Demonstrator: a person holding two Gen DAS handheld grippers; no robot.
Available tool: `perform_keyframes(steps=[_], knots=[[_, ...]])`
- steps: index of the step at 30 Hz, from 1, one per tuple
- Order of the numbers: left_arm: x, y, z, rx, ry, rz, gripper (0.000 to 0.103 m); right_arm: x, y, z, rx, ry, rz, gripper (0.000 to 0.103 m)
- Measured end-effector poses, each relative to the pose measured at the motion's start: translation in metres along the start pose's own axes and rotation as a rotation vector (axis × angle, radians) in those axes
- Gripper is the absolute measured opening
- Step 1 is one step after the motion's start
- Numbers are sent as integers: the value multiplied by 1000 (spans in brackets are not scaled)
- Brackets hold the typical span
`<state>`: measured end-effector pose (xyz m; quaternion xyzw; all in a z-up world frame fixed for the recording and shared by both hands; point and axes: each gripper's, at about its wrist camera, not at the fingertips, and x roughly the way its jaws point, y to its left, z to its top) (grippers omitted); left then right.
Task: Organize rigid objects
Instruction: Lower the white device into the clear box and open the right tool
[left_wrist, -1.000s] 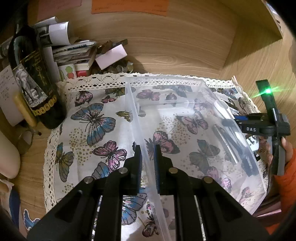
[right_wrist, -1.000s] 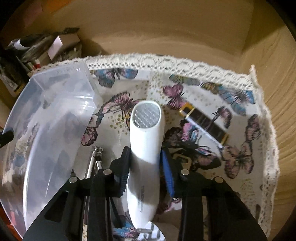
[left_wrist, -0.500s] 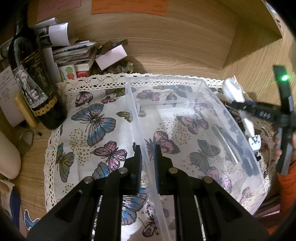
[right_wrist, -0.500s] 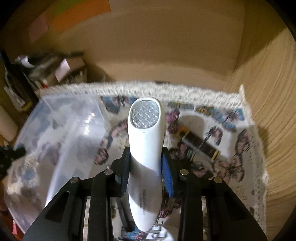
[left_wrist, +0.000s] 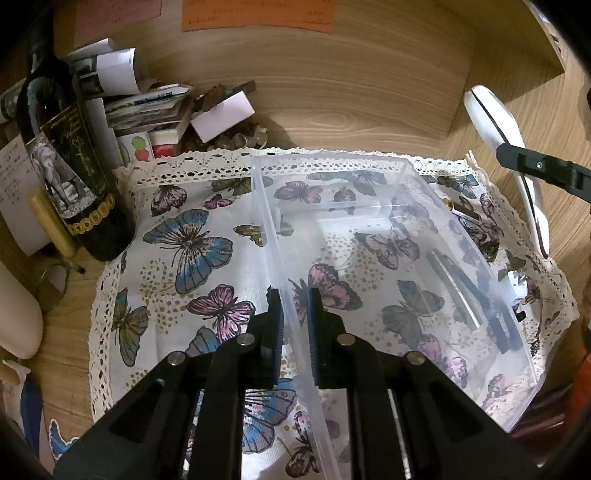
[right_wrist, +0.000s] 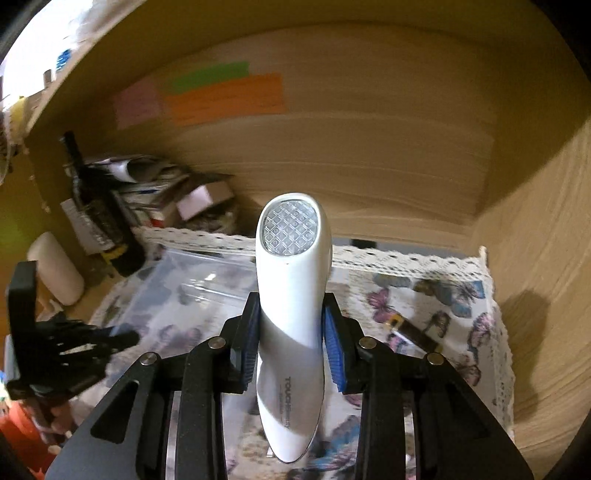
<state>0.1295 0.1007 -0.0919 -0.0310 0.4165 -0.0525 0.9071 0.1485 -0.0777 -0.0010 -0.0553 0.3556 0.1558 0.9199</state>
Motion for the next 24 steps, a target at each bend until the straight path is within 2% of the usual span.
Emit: perform_keyframes(steps=[10,14,18,24], knots=[[0,0,0,-3,-3,-4,13,27,47,-4,-75,61,67,29],[-1,0,0,5,-9,0,13,44,62,-7,-97,122,97,29],[-1,-1,0,11,-14,3,13,61,76,-12,-150,171,76,29],[-1,0,0,9,-12,-8,13,87,92,-24,-191,274,107,29]])
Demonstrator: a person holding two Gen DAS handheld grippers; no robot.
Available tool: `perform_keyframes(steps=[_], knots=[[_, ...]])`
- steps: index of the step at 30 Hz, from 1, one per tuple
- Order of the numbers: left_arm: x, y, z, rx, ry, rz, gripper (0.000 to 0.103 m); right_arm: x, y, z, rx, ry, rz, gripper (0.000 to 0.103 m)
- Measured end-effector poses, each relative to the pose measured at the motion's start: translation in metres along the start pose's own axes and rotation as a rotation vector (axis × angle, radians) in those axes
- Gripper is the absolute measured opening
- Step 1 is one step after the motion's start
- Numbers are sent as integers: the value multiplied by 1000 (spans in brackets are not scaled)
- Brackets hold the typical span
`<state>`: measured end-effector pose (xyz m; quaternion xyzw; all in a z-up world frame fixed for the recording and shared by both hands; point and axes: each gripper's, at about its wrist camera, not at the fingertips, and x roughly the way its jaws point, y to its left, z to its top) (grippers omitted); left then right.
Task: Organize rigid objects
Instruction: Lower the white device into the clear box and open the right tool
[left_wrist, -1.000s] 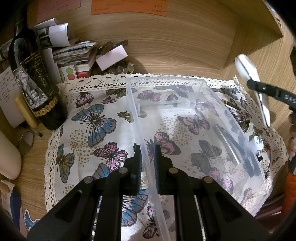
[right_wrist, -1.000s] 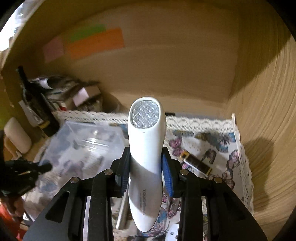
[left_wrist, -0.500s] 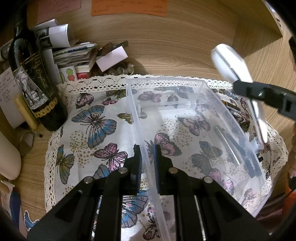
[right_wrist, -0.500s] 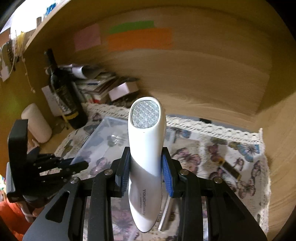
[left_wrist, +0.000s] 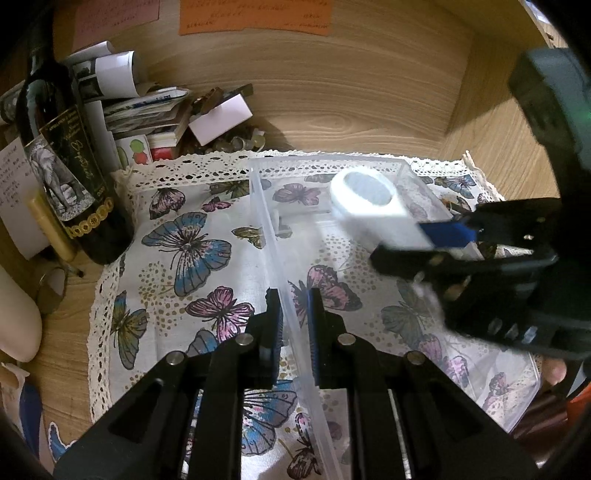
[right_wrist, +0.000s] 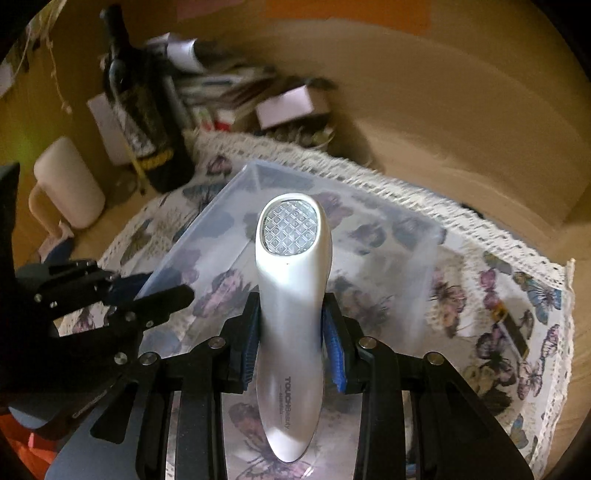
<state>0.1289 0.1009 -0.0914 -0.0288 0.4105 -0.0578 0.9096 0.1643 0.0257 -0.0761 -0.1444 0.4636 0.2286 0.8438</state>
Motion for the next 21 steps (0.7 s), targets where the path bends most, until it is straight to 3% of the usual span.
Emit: perform_keyframes(steps=[5,11,21], knots=[[0,0,-1,-1,-6,-6,13,17,11,-3,-29,69,15,29],[0,0,-1,-1,-4,-7,14,23,10,-2,-11,93,40,32],[2,0,0,-3,3,-4,14,-9,1,0,-24,-10,-7,33]])
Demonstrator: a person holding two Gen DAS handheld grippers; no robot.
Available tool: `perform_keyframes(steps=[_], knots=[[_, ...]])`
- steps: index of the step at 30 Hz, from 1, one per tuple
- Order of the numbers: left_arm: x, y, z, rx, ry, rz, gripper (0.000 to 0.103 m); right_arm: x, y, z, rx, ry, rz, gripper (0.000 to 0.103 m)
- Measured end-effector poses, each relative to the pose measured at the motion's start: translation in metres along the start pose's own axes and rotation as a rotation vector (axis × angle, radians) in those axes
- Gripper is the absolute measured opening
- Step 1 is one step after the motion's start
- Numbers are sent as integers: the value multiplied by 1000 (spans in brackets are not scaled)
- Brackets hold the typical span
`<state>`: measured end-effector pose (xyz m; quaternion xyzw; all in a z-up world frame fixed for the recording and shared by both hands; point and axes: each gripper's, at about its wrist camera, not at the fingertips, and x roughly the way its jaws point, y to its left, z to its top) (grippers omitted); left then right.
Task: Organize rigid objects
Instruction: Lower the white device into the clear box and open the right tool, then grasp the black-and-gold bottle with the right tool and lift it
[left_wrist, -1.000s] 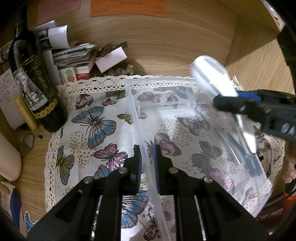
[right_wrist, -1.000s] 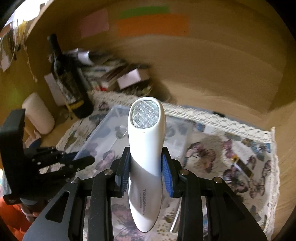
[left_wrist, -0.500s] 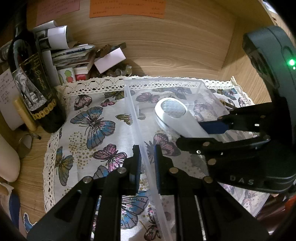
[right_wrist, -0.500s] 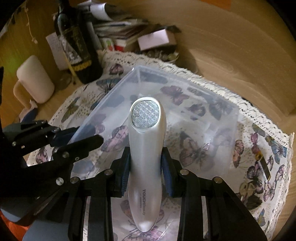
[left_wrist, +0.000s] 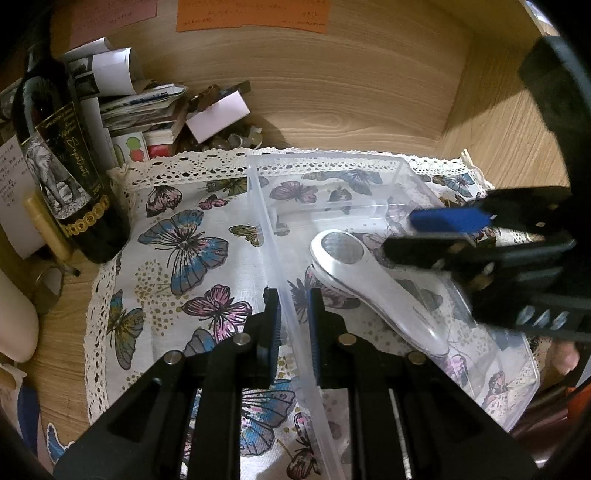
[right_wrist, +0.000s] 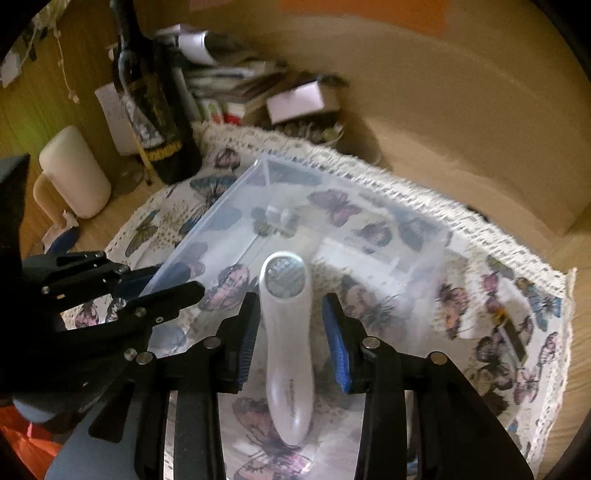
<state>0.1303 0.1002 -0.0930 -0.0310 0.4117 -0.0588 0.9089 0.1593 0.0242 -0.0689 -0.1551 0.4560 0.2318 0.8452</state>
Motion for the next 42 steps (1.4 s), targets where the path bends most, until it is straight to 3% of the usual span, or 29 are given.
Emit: perform_keyframes(steps=[7,14,19,24,31,36,40,42], knots=[[1,0,0,2,1,3,14,-40,-34,-1,65,-118,-93,46],[1,0,1,0,2,8,14,-63,-95,-14,185,-163,-230,52],[1,0,3,-7,4,12,14,-51,-145,-22,281,-112,-295,52],[2,-3,3,-3,3,25,14,-15,-183,-36,364,1,-256,53],[5,-2,5,-16,17,32,14,25,-208,-48,377,122,-273,54],[6,-2,6,-17,18,36,14,35,-218,-50,388,116,-257,53],[7,-2,6,-17,18,41,14,33,-216,-49,360,91,-266,21],[9,-1,6,-22,26,38,14,29,-214,-49,353,72,-287,22]])
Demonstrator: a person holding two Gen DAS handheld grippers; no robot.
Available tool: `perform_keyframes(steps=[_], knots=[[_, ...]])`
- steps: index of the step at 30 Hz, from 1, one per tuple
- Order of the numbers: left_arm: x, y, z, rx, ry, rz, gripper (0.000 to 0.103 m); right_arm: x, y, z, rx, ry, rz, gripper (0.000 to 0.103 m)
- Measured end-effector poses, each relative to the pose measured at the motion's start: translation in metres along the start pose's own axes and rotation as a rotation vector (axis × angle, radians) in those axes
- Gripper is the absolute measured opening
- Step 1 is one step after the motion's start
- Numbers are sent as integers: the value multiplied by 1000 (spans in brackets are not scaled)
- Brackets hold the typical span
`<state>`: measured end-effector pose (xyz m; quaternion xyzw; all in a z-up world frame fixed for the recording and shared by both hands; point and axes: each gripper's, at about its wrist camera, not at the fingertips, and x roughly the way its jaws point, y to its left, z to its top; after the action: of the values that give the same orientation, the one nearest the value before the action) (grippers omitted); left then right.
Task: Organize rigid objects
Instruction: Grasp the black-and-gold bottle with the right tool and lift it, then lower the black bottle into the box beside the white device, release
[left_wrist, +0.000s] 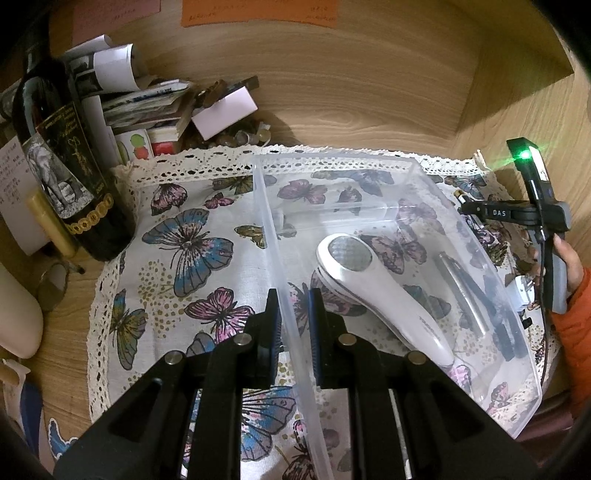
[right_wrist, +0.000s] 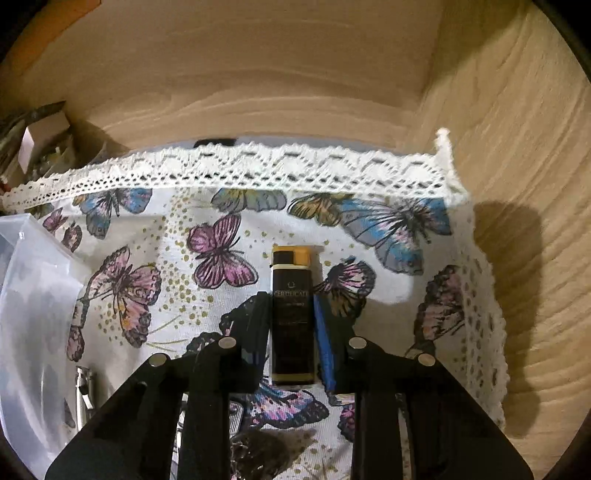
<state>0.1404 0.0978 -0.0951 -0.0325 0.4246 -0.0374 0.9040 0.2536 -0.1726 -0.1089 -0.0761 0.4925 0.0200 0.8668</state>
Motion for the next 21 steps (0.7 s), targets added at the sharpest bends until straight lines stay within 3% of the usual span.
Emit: perform_keyframes(steps=[4,21], knots=[[2,1,0,-5,9,-5,14,-20,13,-3,-26,-46,-5,21],[-11,-2,-2,-2,-27,-7,14,-112,69,1,-158,-244,121,22]])
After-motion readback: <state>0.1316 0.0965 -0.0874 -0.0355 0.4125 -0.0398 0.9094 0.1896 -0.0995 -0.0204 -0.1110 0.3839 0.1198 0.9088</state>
